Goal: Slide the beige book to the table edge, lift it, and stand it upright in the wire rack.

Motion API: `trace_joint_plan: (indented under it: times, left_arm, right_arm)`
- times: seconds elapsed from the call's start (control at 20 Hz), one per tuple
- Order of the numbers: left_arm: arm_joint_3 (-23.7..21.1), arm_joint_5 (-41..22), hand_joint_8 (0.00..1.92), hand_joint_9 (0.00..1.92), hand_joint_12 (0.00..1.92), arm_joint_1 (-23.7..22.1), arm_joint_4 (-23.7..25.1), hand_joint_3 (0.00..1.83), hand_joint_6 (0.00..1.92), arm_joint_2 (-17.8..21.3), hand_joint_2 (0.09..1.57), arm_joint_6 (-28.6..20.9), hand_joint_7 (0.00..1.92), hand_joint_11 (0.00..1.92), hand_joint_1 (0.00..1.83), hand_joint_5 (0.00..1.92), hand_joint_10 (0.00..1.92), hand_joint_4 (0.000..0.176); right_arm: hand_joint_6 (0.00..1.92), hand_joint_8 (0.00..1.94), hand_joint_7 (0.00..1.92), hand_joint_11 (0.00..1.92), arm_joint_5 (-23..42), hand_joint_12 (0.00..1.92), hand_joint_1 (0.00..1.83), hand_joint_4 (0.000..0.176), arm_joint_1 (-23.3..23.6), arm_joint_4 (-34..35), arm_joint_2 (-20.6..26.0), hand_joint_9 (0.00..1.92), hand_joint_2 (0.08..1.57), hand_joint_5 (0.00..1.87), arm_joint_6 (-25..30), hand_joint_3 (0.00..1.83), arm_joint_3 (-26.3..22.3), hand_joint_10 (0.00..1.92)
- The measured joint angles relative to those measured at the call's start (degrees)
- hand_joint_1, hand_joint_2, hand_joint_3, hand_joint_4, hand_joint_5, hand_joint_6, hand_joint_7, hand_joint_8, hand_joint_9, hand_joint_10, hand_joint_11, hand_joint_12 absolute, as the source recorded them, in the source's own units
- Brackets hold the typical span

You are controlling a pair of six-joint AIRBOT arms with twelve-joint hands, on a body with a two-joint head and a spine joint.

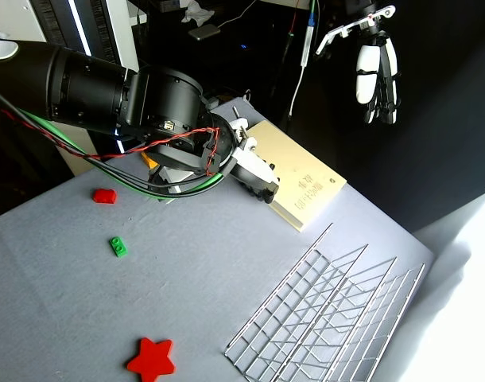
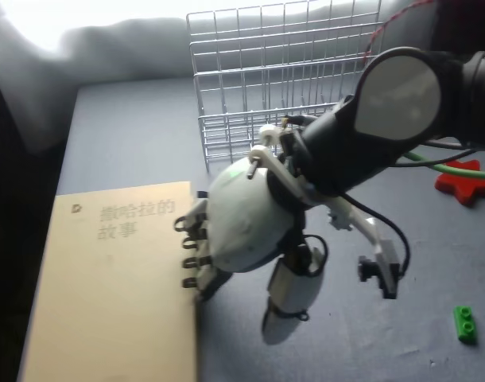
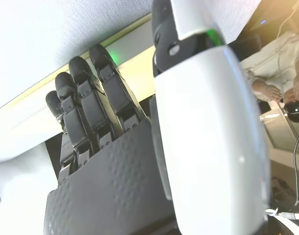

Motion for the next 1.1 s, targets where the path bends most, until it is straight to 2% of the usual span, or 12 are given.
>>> trace_joint_plan:
  times: [0.15,0.3,0.45,0.55,0.7,1.1]
  left_arm:
    - [0.0,0.0,0.0,0.0,0.0,0.0,0.1,0.0,0.0,0.0,1.05,0.0,0.0,0.0,0.82,0.01,0.0,0.0]
    - [0.0,0.0,0.0,0.0,0.0,0.0,0.2,0.0,0.0,0.0,1.05,0.0,0.0,0.0,0.79,0.0,0.0,0.0]
    - [0.0,0.0,0.0,0.0,0.0,0.0,0.3,0.0,0.0,0.0,1.05,0.0,0.0,0.0,0.81,0.0,0.0,0.0]
    - [0.0,0.0,0.0,0.0,0.0,0.0,0.3,0.0,0.0,0.0,1.06,0.0,0.0,0.0,0.74,0.0,0.0,0.0]
    - [0.0,0.0,0.0,0.0,0.0,0.0,0.5,0.0,0.01,0.0,1.04,0.0,0.0,0.0,0.81,0.02,0.0,0.0]
    - [0.0,-0.1,0.0,0.0,0.01,0.3,1.5,0.0,0.01,-0.1,1.05,0.0,0.0,0.02,0.78,0.03,0.0,0.0]
  right_arm:
    - [0.01,0.01,0.37,0.0,-1.1,0.91,0.21,0.0,0.2,0.3,-1.0,0.37,1.09,0.33,0.1,0.0,0.0,0.01]
    - [0.01,0.01,0.4,0.0,-1.1,0.94,0.23,0.0,0.2,0.2,-1.2,0.4,1.08,0.36,0.1,0.0,0.0,0.01]
    - [0.0,0.01,0.4,0.01,-1.5,0.94,0.23,0.0,0.2,0.2,-1.2,0.39,1.08,0.35,0.1,0.0,0.0,0.01]
    - [0.0,0.0,0.39,0.0,-2.1,0.91,0.2,0.0,0.2,0.2,-1.4,0.38,1.09,0.35,0.1,0.0,0.0,0.0]
    - [0.0,0.0,0.4,0.01,-2.3,0.92,0.19,0.0,0.2,0.2,-1.8,0.39,1.08,0.36,0.1,0.0,0.0,0.0]
    - [0.0,0.0,0.4,0.01,-3.9,0.93,0.26,0.0,0.2,0.2,-3.7,0.39,1.07,0.36,0.1,0.0,0.0,0.0]
